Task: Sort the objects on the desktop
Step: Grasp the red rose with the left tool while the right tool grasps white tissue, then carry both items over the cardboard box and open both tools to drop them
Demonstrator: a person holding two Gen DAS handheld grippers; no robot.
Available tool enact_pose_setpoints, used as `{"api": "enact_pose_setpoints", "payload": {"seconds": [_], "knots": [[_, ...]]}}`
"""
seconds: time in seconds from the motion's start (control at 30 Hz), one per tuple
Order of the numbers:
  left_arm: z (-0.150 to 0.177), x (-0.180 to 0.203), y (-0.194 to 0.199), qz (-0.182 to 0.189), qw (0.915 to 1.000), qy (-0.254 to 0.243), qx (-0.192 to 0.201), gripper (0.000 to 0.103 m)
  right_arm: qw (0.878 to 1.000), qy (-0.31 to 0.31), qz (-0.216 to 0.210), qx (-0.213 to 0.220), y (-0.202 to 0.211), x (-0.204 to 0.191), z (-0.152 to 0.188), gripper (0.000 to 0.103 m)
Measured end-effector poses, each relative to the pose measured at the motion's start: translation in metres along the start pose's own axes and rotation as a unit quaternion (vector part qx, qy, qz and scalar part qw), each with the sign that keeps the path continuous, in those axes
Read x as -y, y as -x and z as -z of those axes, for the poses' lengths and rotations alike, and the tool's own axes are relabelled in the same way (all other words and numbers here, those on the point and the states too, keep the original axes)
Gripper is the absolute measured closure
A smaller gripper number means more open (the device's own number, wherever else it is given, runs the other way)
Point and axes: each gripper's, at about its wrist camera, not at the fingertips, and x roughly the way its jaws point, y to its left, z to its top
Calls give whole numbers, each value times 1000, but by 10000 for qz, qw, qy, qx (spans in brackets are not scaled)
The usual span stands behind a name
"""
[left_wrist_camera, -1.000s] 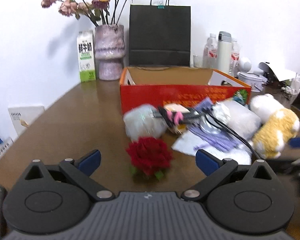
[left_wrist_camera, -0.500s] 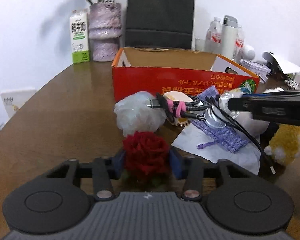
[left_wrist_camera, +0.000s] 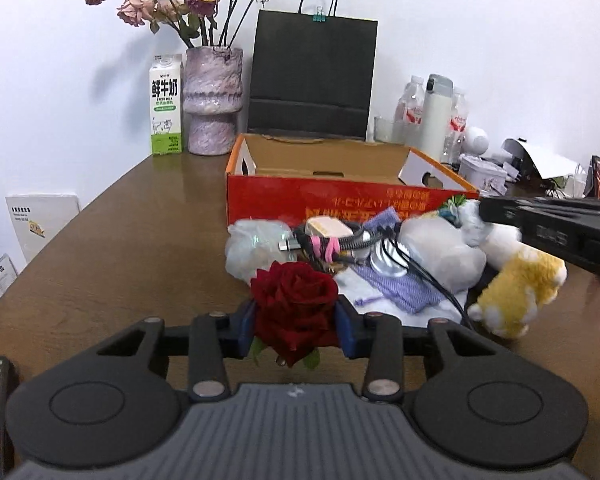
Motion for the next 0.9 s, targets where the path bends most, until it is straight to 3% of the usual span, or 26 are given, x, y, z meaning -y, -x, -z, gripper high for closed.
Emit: {"api": "enact_pose_setpoints", "payload": {"seconds": [0.27, 0.47, 0.63, 0.73, 0.77, 0.8, 0.9], "knots": [[18, 15, 12, 302, 9993, -93, -187, 62, 9989, -279, -159, -351, 48, 7, 41, 99], [30, 29, 12, 384, 9982, -332, -317, 62, 9964, -282, -297, -741, 49, 4, 58, 98], [36, 31, 7, 359, 9973, -417, -482, 55, 9919, -325, -575, -1085, 44, 1, 69, 75], [41, 32, 2, 310, 9970, -443, -545, 49, 9919, -248, -507, -1141, 41, -4, 79, 75], [42, 32, 1, 287, 9970, -456, -560, 52, 9910, -294, -567, -1176, 39, -6, 81, 79], [41, 31, 2, 297, 9970, -452, -560, 63, 9902, -335, -637, -1195, 37, -6, 81, 86], [34, 27, 9, 380, 9976, -362, -443, 65, 9907, -295, -687, -1136, 38, -11, 78, 90]]}}
